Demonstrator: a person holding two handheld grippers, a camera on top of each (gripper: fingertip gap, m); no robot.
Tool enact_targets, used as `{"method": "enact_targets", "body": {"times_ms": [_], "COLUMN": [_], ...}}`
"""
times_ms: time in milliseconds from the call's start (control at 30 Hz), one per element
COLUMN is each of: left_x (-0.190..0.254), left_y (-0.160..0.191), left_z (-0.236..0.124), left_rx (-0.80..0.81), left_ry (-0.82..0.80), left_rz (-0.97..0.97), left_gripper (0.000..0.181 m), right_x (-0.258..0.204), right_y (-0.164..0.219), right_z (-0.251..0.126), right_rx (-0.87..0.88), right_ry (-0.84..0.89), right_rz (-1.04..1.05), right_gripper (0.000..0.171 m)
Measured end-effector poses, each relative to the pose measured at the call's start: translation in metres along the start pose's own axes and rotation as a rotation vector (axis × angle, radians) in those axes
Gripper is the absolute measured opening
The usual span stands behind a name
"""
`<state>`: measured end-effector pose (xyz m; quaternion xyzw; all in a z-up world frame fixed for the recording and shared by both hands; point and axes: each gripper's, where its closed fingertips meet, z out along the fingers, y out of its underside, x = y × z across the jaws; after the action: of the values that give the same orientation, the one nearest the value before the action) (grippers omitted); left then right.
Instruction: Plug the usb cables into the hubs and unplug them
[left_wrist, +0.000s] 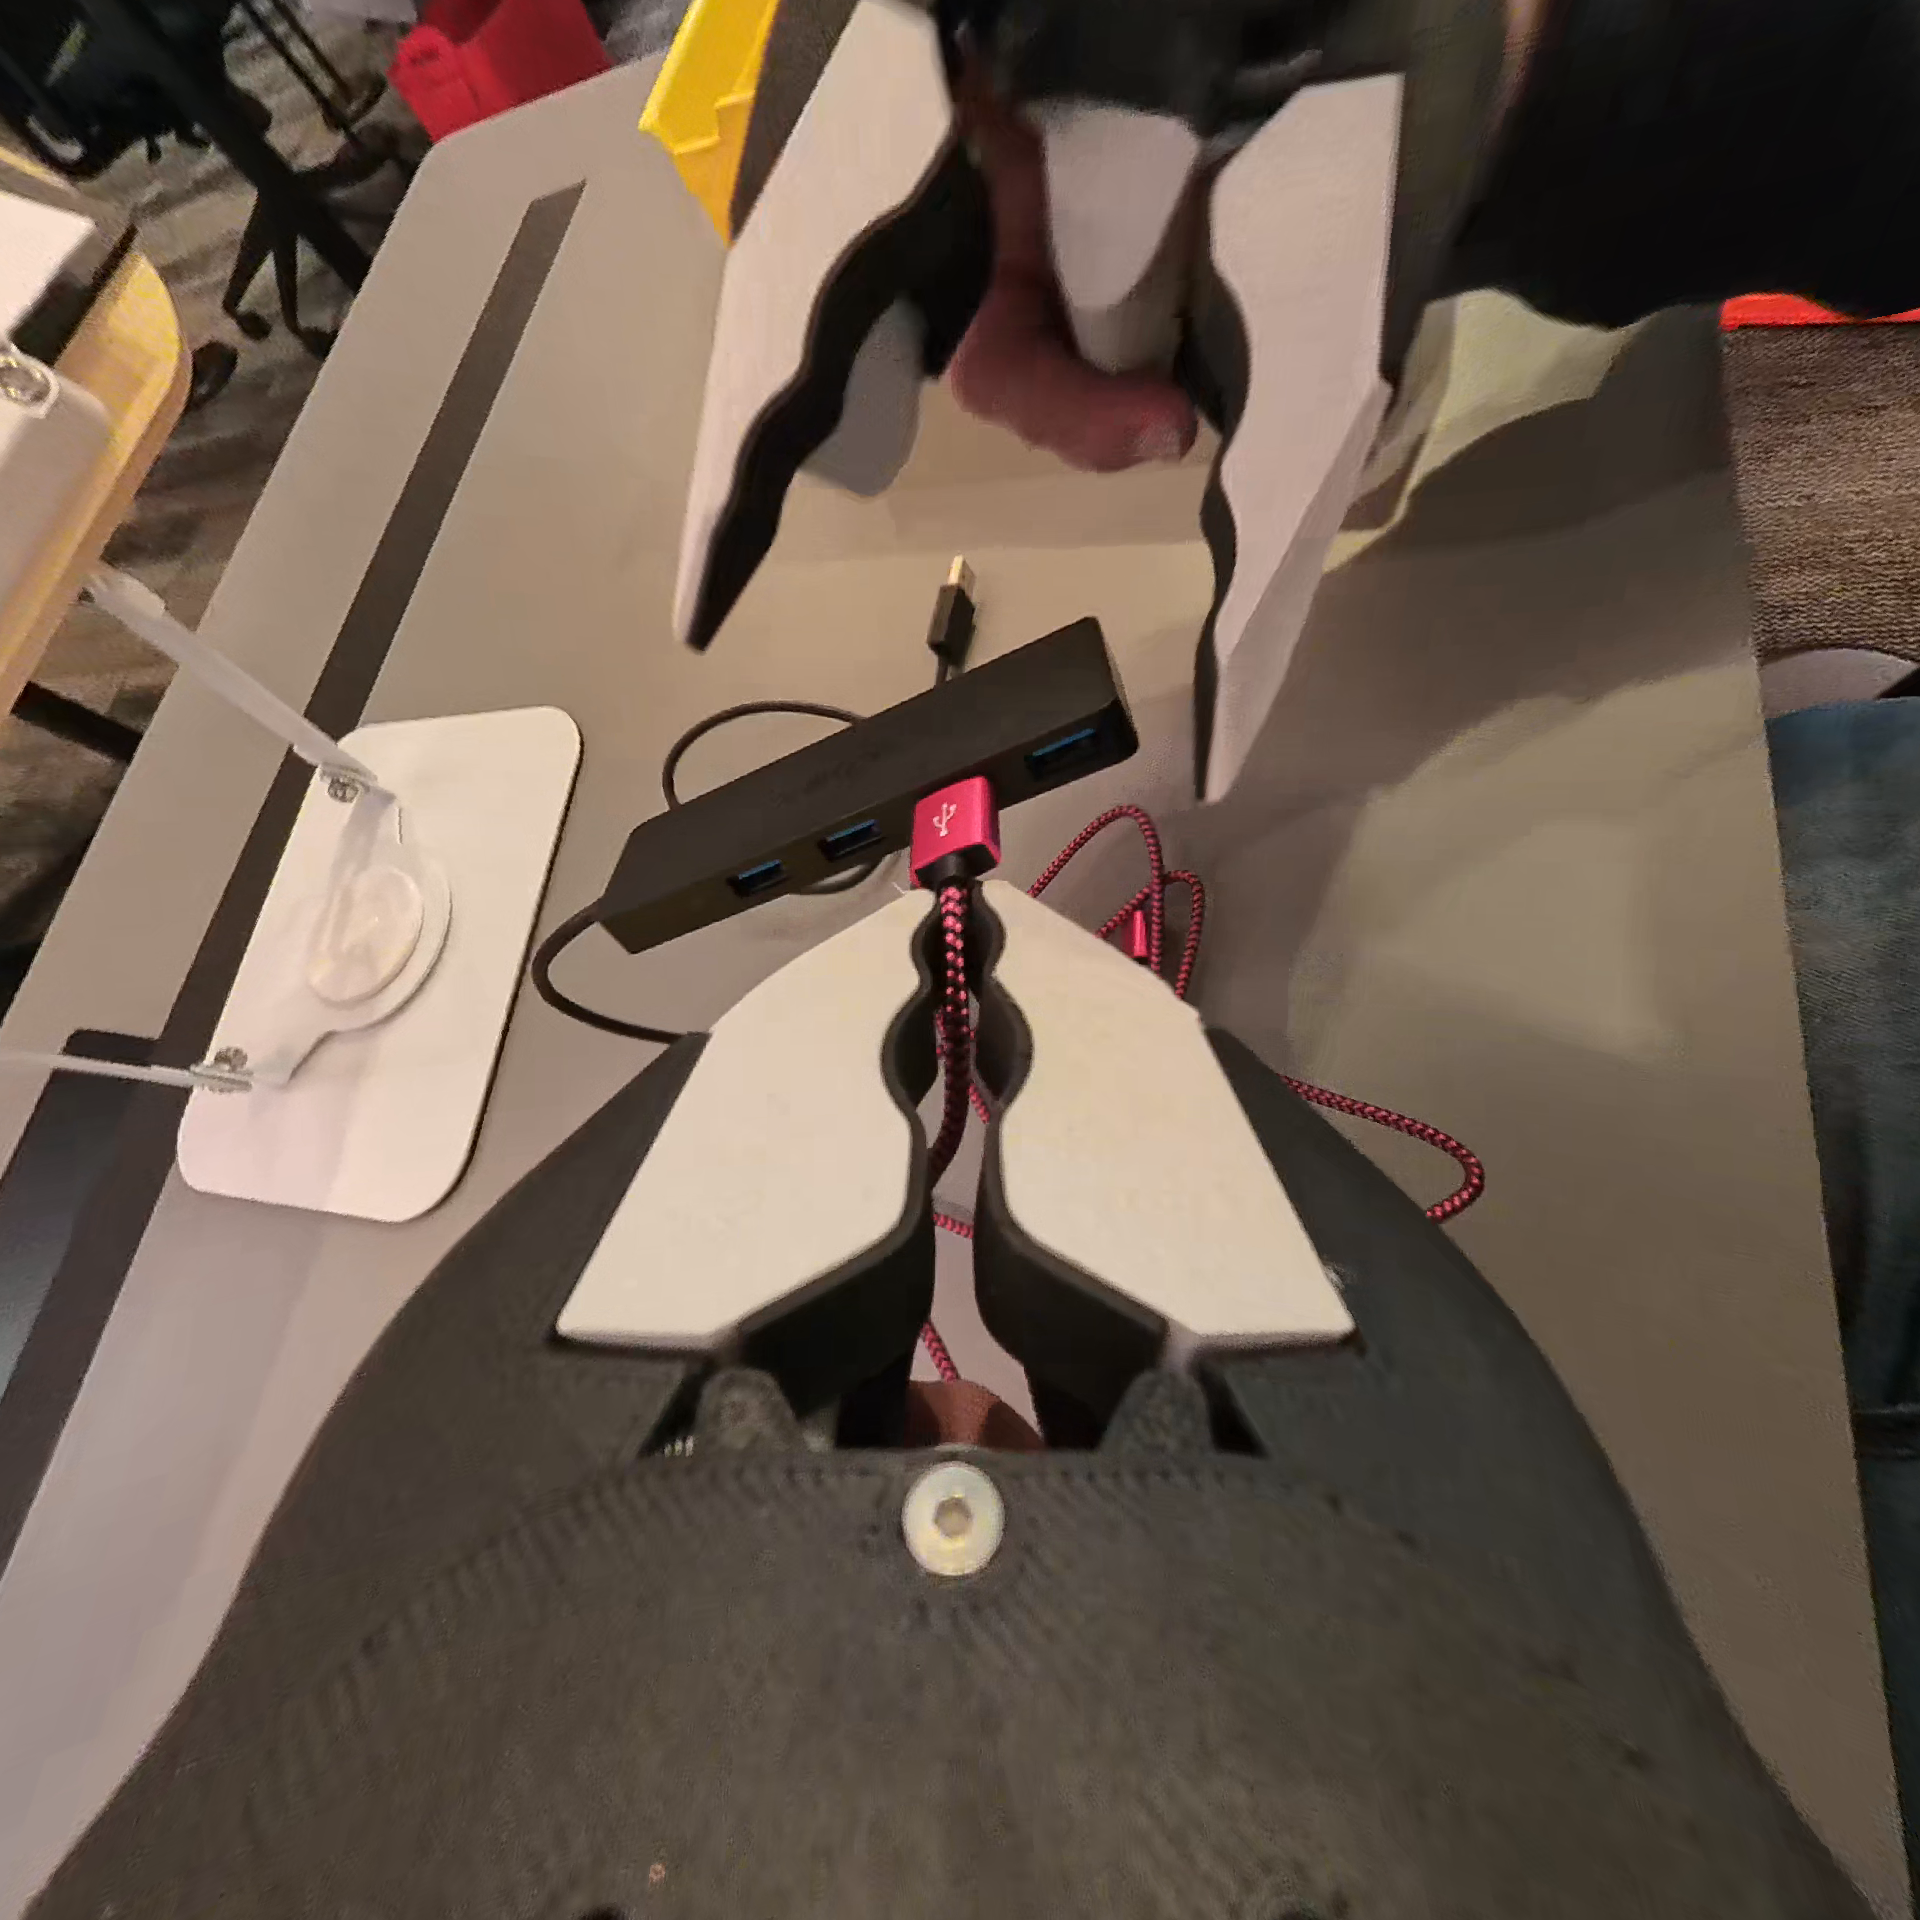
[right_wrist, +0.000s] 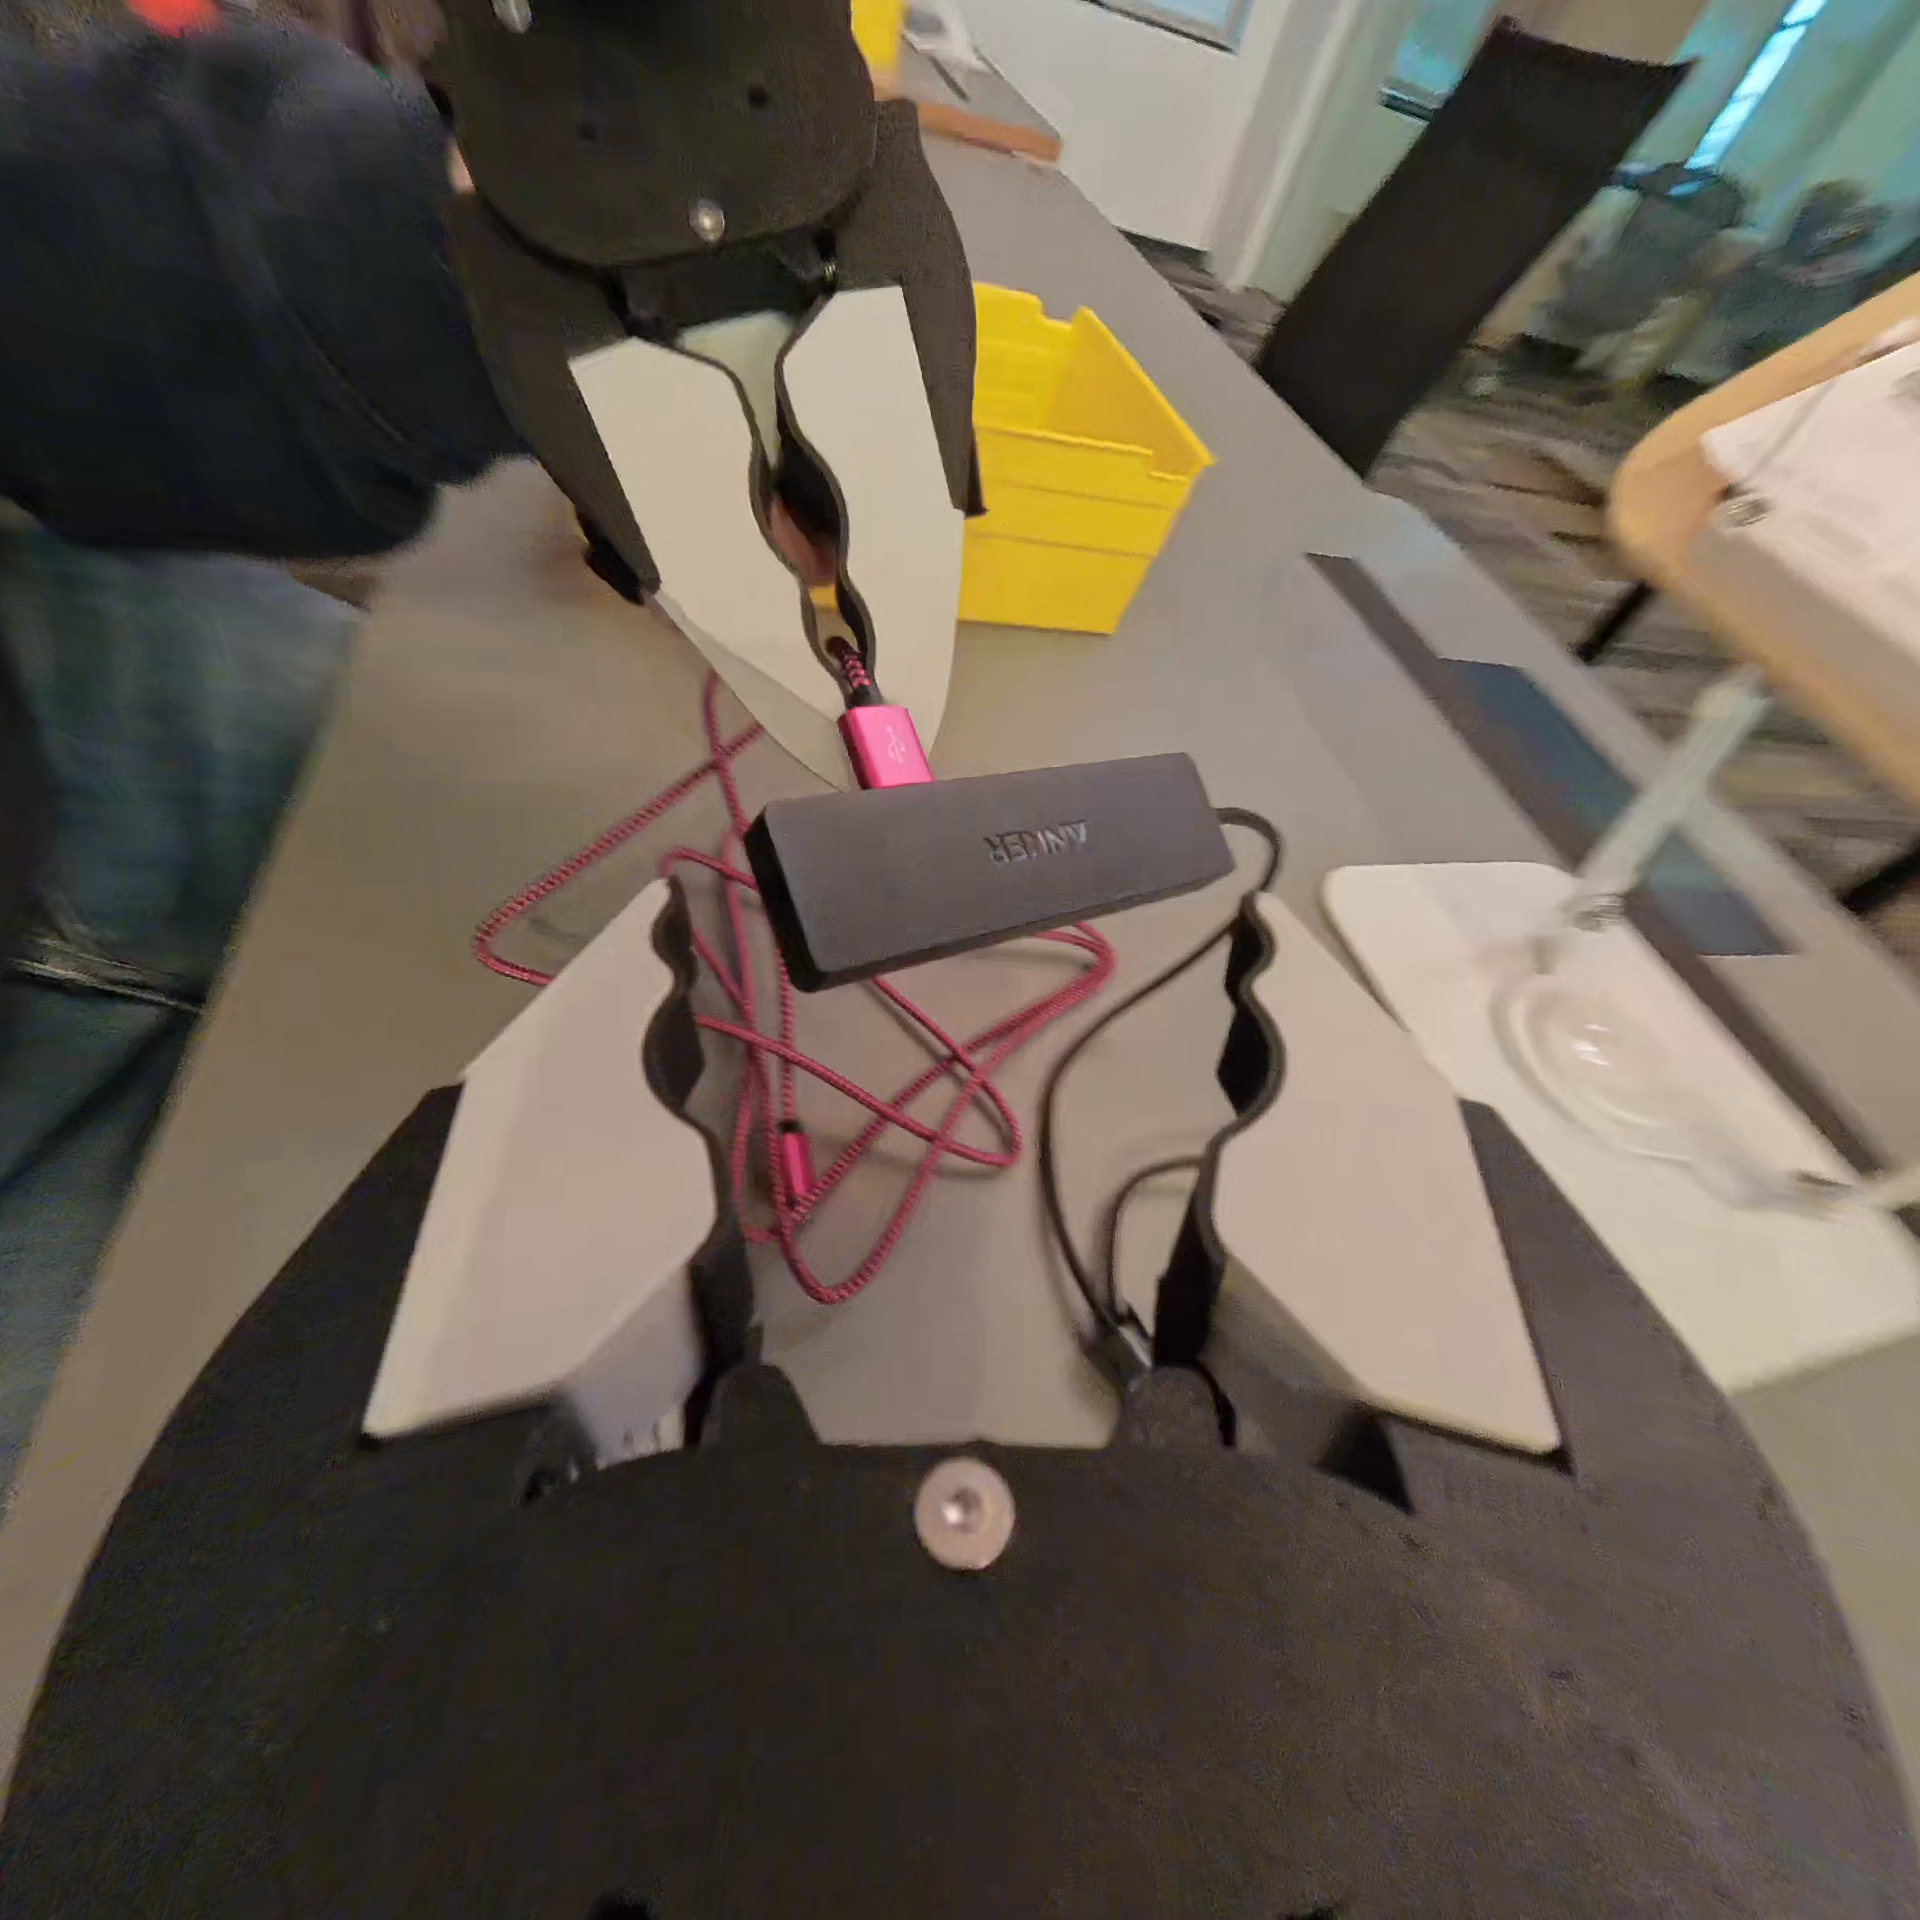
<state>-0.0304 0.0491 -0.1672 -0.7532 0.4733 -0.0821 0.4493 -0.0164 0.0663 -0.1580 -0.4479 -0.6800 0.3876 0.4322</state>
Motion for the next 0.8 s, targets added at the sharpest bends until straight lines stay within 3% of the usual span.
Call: {"method": "enact_targets", "body": {"times_ms": [167,300,600,800], "left_x": [0.008,0.011,0.012,0.011], "left_y": [-0.015,-0.021,-0.029,-0.027], "left_z": [-0.009,-0.012,-0.014,-0.011], "left_rx": [0.109,0.161,0.241,0.243], "left_ry": [0.043,0.063,0.075,0.086], "left_rz": [0.034,0.044,0.052,0.018], "left_gripper": [0.001,0.001,0.0,0.001], "right_x": [-0.006,-0.007,-0.009,-0.006], "right_y": [-0.01,-0.021,-0.032,-0.03], "right_z": [0.009,0.014,0.008,0.008], "right_rx": [0.178,0.281,0.429,0.442], "right_ry": [-0.213,-0.284,-0.389,-0.348], "right_rz": [0.237,0.303,0.419,0.392], "right_gripper": [0.126,0.133,0.124,0.123]}}
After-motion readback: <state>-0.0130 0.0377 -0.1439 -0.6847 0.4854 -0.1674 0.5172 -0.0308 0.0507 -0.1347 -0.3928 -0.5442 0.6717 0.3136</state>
